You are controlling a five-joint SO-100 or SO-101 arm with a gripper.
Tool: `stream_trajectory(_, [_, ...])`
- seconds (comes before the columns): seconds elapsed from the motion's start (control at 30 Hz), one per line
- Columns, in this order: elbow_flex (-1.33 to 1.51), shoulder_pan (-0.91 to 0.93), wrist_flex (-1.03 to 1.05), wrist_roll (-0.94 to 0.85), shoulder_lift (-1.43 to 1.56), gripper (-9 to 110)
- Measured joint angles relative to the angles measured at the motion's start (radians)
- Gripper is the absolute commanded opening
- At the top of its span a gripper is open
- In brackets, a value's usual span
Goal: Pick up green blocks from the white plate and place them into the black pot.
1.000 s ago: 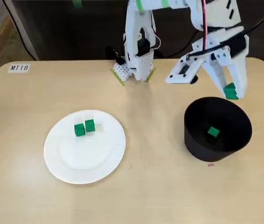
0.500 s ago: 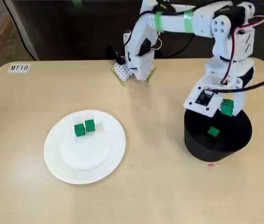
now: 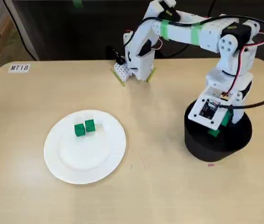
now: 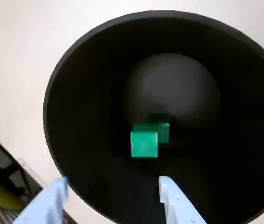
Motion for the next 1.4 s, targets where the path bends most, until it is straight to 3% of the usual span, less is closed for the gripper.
stream_trajectory(0.1, [0.0, 0.0, 0.0, 0.0, 0.0, 30])
stream_trajectory(0.33, [0.0, 0.038, 0.0, 0.014, 0.014, -2])
stream_trajectory(0.67, [0.098, 0.388, 0.0, 0.029, 0.245, -2])
stream_trajectory(0.9, [0.463, 0.828, -0.034, -0.008, 0.48, -2])
stream_trajectory(1.03, [0.834, 0.997, -0.287, -0.048, 0.749, -2])
stream_trajectory(1.17, [1.097, 1.101, -0.397, -0.112, 0.879, -2])
stream_trajectory(1.4, [1.138, 1.158, -0.394, -0.087, 0.854, -2])
